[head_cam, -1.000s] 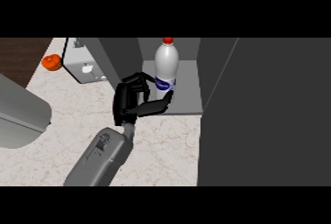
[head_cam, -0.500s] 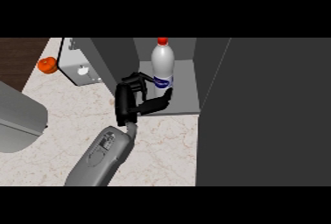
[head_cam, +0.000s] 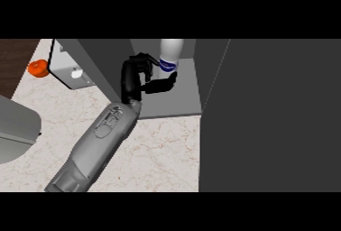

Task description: Pick up the bottled water, place it into the cabinet and close the cabinet

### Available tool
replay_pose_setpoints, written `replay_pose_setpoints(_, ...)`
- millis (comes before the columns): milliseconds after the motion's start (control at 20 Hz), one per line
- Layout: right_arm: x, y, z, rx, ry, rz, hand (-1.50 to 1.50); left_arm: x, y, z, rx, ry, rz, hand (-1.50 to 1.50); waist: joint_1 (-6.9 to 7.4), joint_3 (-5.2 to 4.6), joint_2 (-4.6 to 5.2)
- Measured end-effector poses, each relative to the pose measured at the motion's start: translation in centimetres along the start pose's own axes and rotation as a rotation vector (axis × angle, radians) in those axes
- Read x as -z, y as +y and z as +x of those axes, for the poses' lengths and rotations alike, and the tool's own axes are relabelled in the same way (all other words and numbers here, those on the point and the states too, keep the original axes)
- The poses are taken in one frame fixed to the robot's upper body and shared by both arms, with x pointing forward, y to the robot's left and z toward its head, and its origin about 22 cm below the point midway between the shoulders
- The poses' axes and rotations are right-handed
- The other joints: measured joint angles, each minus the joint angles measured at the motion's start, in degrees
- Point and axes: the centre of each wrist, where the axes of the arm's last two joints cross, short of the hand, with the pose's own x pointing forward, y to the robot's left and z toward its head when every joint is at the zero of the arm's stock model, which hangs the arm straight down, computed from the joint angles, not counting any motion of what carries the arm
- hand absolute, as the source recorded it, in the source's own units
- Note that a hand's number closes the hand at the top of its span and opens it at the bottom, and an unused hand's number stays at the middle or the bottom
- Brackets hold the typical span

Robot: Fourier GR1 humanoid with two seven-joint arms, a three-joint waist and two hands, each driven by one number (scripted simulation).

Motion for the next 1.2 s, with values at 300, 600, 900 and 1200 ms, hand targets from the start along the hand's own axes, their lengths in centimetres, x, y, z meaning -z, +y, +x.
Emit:
replay_pose_setpoints(300, -0.4, -0.2, -0.2, 0.001, -0.005, -0.005, -1.5, 2.9, 0.2, -1.3, 0.155, -0.026, 0.013, 1.5, -0.41, -0.11, 0.55)
replay_pose_setpoints(600, 0.0, 0.0, -0.5, 0.003, -0.011, -0.003, -1.5, 3.1, -0.6, -2.1, 0.198, -0.031, 0.022, -1.5, 0.13, 0.31, -0.33)
replay_pose_setpoints(900, -0.6, 0.0, -0.1, 0.002, -0.011, 0.0, -1.5, 3.4, -0.7, -2.6, 0.199, 0.009, 0.035, -1.5, 0.14, 0.58, -0.93)
replay_pose_setpoints(1200, -0.9, -0.1, 0.1, -0.007, -0.011, 0.005, -1.5, 3.5, -0.8, -2.7, 0.182, -0.005, 0.043, -1.5, 0.24, 0.71, -1.09)
